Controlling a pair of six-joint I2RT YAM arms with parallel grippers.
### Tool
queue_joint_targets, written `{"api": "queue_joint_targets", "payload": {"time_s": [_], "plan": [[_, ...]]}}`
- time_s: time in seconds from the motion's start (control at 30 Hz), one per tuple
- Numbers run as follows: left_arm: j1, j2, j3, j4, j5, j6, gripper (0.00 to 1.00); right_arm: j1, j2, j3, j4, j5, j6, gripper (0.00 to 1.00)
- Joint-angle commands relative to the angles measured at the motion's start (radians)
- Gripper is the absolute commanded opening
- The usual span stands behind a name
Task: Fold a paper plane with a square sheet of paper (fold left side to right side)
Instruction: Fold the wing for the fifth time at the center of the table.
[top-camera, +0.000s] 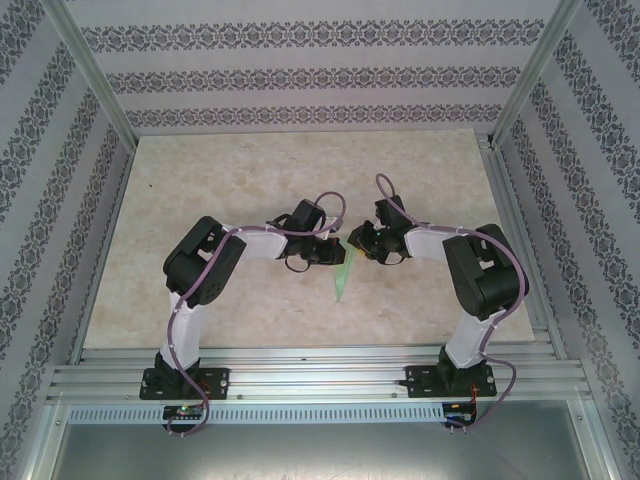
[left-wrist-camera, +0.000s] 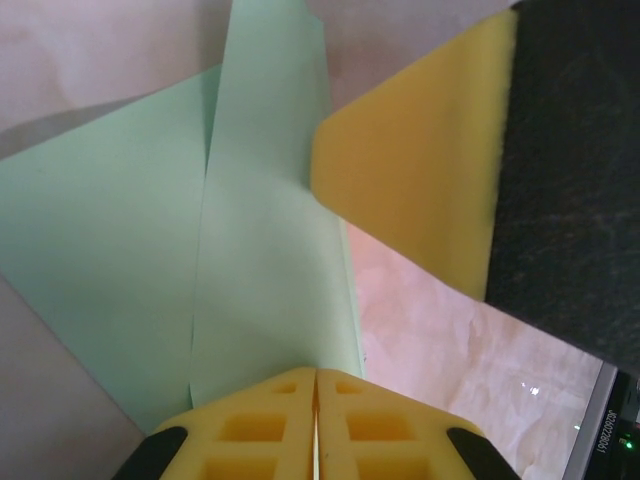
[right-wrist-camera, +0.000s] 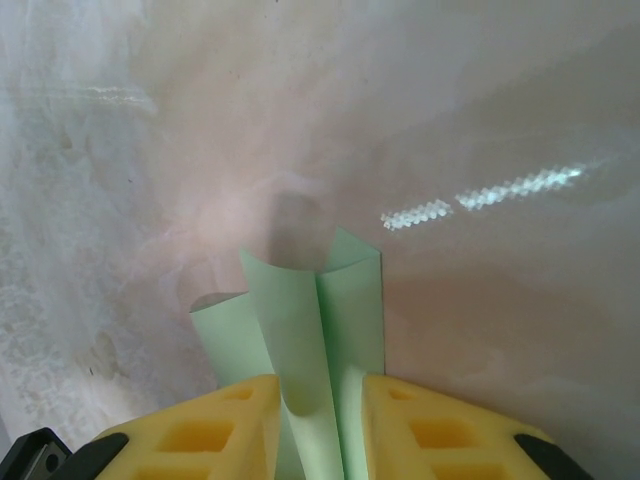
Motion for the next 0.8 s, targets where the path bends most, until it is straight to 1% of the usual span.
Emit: {"api": "queue_joint_targets", "payload": {"time_s": [0.0, 0.3, 0.4, 0.57, 0.77], "plan": [[-0.042, 0.079, -0.003, -0.014, -0.016, 0.034, 0.11, 0.011, 0.027, 0.016, -0.031, 0.003, -0.030, 0.27], [-0.043, 0.070, -0.004, -0.012, -0.018, 0.032, 0.12, 0.020, 0.050, 0.029, -0.082, 0.021, -0.071, 0.19], [-0.042, 0.058, -0.003, -0.017, -0.018, 0.033, 0.13, 0.019, 0.058, 0.034, -0.091, 0.024, -0.076, 0.18], [-0.042, -0.007, -0.005, -0.038, -0.023, 0.035, 0.18, 0.021, 0.066, 0.039, -0.101, 0.029, -0.082, 0.18], [-0.042, -0.122, -0.007, -0.087, -0.037, 0.044, 0.23, 0.021, 0.075, 0.045, -0.115, 0.034, -0.086, 0.18]]}}
